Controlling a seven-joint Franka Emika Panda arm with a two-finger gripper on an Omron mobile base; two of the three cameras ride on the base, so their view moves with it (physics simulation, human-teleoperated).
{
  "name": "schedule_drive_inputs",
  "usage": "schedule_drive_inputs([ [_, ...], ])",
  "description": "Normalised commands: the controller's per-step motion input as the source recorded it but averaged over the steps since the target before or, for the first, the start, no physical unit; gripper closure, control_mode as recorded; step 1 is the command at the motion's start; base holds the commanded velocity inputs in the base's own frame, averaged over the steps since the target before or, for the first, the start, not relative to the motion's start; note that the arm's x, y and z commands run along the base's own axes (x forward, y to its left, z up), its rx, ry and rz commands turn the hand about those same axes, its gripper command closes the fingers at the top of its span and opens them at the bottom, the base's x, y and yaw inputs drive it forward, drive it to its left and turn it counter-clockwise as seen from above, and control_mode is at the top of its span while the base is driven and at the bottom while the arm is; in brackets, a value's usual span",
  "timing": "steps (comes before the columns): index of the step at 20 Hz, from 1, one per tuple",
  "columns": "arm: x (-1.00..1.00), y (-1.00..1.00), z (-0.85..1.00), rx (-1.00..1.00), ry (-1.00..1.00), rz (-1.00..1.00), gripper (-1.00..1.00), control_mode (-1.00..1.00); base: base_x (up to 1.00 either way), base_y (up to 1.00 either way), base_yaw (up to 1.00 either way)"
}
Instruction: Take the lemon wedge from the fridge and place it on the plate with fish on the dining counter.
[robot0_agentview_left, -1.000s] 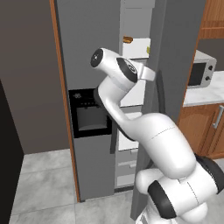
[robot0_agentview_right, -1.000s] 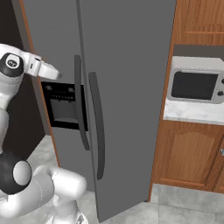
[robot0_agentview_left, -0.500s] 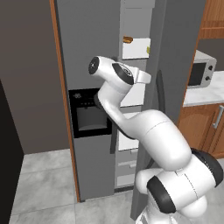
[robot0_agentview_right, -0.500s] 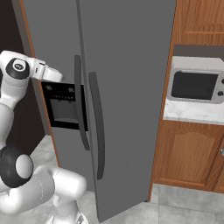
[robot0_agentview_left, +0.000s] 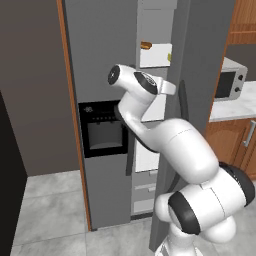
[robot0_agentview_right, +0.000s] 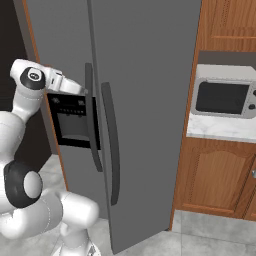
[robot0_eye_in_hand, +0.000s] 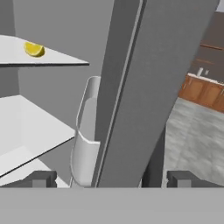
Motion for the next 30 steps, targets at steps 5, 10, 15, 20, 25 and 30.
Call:
schedule_drive_inputs([
  [5, 0.14, -0.27, -0.15, 0.0, 0.0, 0.0, -1.0, -1.0, 0.0, 0.0, 0.0],
  [10, -0.02, -0.4, -0.14, 0.0, 0.01, 0.0, -1.0, -1.0, 0.0, 0.0, 0.0],
  [15, -0.31, -0.57, -0.18, 0.0, 0.05, -0.04, -1.0, -1.0, 0.0, 0.0, 0.0],
  [20, -0.5, -0.66, -0.21, -0.01, 0.06, -0.08, -1.0, -1.0, 0.0, 0.0, 0.0],
  [25, -0.54, -0.73, -0.31, -0.03, 0.08, -0.11, -1.0, -1.0, 0.0, 0.0, 0.0],
  [30, -0.71, -0.97, -0.42, -0.03, 0.16, -0.19, -1.0, -1.0, 0.0, 0.0, 0.0],
])
